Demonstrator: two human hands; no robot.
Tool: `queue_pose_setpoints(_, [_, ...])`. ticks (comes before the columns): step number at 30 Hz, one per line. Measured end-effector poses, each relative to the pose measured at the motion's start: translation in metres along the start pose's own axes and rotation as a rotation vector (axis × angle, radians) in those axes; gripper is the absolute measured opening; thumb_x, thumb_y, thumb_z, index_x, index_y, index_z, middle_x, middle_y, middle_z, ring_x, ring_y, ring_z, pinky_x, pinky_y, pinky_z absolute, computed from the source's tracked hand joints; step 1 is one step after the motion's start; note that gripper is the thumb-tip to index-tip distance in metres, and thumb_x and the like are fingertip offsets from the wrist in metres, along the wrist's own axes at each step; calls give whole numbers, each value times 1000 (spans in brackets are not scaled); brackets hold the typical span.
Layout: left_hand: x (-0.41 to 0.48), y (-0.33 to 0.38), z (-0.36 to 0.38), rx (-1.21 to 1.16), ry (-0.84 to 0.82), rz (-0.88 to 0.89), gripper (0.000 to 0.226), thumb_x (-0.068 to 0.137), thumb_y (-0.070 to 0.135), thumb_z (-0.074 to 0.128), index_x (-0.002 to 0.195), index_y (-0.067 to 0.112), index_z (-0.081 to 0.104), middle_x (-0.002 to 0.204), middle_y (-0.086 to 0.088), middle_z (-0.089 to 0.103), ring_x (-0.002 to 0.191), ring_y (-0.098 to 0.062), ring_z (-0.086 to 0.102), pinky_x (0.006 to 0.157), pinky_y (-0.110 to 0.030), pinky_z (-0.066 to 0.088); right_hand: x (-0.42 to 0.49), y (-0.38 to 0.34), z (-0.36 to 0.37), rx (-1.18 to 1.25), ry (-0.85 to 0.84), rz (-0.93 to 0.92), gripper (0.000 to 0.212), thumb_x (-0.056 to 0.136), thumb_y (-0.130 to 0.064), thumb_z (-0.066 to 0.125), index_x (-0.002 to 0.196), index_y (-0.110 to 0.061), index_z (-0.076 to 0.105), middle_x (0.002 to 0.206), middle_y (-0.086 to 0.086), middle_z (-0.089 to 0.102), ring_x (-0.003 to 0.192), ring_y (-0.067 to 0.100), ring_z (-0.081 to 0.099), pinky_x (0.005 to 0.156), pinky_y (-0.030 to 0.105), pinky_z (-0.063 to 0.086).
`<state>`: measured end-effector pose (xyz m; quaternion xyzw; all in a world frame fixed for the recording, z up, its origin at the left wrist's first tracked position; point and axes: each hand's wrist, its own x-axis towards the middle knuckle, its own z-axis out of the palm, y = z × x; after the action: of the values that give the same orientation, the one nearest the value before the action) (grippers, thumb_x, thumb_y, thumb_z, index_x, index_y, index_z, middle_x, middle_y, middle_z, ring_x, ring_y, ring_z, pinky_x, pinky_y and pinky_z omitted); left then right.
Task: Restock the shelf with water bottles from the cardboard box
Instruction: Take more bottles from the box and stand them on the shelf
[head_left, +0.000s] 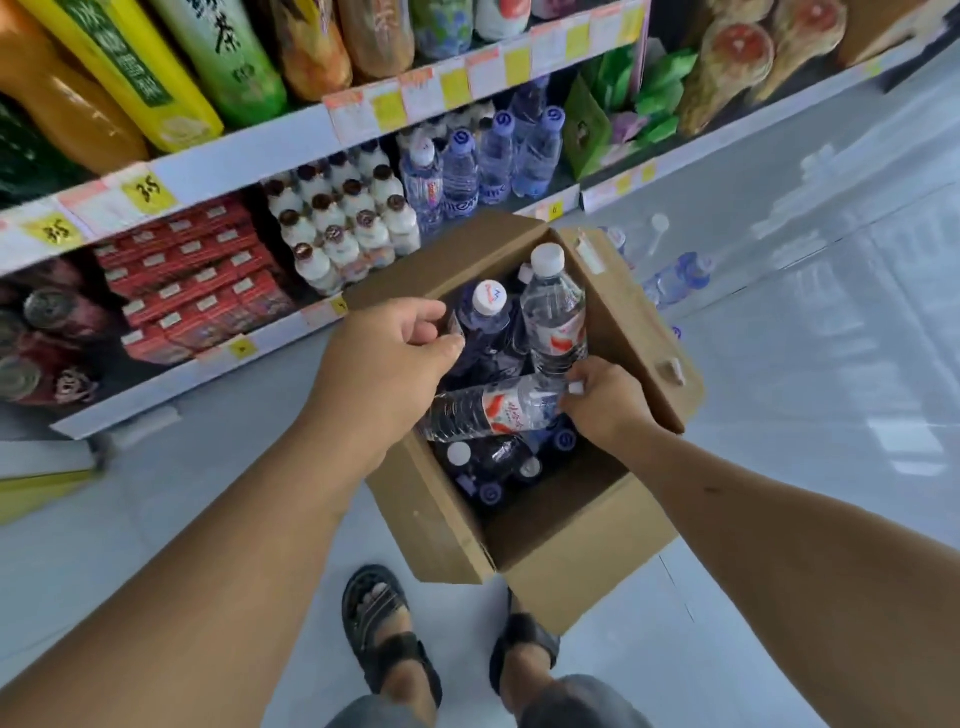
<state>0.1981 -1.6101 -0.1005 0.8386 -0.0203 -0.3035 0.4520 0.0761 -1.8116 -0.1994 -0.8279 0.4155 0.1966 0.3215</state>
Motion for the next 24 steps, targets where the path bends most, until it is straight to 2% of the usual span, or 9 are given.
queue_pose_setpoints(2, [-3,7,-3,2,-11,-4,34,87,32,71,120,34,67,97,16,65,82,-1,63,64,-26,48,1,-4,-1,54,14,8,15,88,-23,68,100,-22,60,79,-2,60,67,14,57,50,24,38])
queue_pose_setpoints(4, [-6,14,-9,10,-17,2,34,88,32,71,121,34,66,100,16,65,88,-1,64,71,-30,53,-3,-14,1,114,28,-20,19,85,-26,70,99,-22,58,81,-5,58,74,14,58,53,23,40])
queue_pose_setpoints(7, [-13,23,-17,17,-19,6,34,88,32,70,122,33,66,102,17,64,93,2,61,81,-35,55,-15,-29,7,168,18,-48,27,84,-25,68,109,-19,58,89,-3,58,84,19,59,69,28,46])
queue_pose_setpoints(10, [-24,29,-26,12,-20,3,33,89,30,70,122,31,67,102,16,65,93,4,59,84,-37,56,-34,-41,6,113,15,-81,16,85,-22,65,96,-11,60,83,2,61,80,23,62,64,32,50])
queue_pose_setpoints(12, [-33,33,-34,17,-37,0,32,89,28,70,121,31,67,103,17,65,93,5,59,83,-36,55,-52,-52,-3,26,21,-182,10,85,-22,63,86,-13,58,79,2,59,78,25,60,57,30,42])
queue_pose_setpoints(17, [-67,60,-60,11,-82,23,33,89,14,68,114,35,68,105,19,65,95,5,59,76,-26,48,-112,-94,-79,-18,135,-392,24,81,-28,66,104,-20,64,94,-4,54,77,17,55,57,22,36])
queue_pose_setpoints(20, [-97,101,-78,4,-145,43,40,86,7,68,100,44,66,107,23,64,94,15,54,72,-22,46,-159,-130,-152,-32,223,-527,27,75,-29,71,100,-18,68,98,-2,61,83,16,52,66,24,38])
queue_pose_setpoints(21, [-108,118,-85,4,-176,54,43,85,6,69,107,43,66,112,21,63,96,15,54,74,-23,47,-176,-144,-178,-40,243,-563,27,74,-28,73,97,-16,69,95,-1,61,83,17,54,66,24,39])
queue_pose_setpoints(24, [-143,181,-109,-27,-294,100,67,82,6,75,139,32,52,136,13,54,119,-8,56,95,-38,52,-233,-188,-257,-92,299,-672,21,69,-26,75,85,-14,69,79,-2,62,73,18,55,53,18,36])
